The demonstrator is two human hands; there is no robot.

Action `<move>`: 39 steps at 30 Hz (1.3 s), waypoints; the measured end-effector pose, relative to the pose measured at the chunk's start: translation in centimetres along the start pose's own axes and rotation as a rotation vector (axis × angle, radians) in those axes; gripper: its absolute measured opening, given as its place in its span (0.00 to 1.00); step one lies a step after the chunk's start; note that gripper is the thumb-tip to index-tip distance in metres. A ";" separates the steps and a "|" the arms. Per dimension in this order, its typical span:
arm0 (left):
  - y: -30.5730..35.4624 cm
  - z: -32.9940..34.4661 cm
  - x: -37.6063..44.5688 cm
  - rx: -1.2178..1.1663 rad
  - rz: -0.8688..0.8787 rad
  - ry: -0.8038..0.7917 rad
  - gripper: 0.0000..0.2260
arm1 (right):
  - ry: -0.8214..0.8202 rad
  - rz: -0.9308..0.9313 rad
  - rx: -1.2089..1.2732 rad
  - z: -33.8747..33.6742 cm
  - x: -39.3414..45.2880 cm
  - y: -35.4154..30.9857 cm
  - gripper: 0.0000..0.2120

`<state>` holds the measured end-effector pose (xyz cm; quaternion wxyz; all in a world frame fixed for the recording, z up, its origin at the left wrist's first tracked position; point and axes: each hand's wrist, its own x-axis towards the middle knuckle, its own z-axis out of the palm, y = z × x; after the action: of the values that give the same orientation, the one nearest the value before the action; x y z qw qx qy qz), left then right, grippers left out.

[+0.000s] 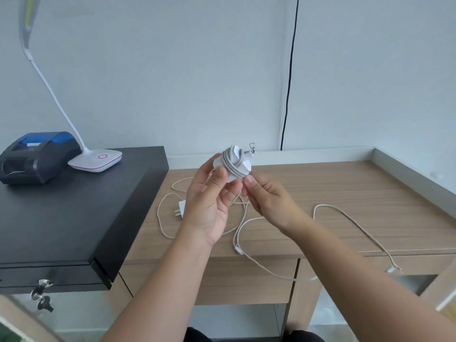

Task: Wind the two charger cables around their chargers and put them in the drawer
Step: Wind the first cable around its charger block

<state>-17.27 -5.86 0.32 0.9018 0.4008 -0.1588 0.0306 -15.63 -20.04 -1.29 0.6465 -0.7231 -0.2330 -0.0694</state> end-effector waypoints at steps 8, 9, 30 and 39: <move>0.3 -0.9 3.5 0.399 0.225 0.298 0.11 | 0.000 -0.134 -0.610 -0.8 0.0 -1.7 0.09; 0.2 -1.3 3.6 0.491 0.251 0.304 0.12 | -0.011 -0.156 -0.665 -1.0 0.1 -2.1 0.09; 2.1 -0.9 0.2 0.338 -0.108 -0.301 0.24 | -0.160 0.105 0.170 -2.5 1.4 -1.7 0.18; 0.5 -0.4 1.4 0.263 -0.014 0.073 0.17 | -0.051 0.143 -0.193 1.2 -1.0 -0.5 0.18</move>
<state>-15.92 -5.31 0.89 0.8468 0.5152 -0.1177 0.0596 -16.94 -19.07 -1.46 0.5709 -0.7985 -0.1893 -0.0267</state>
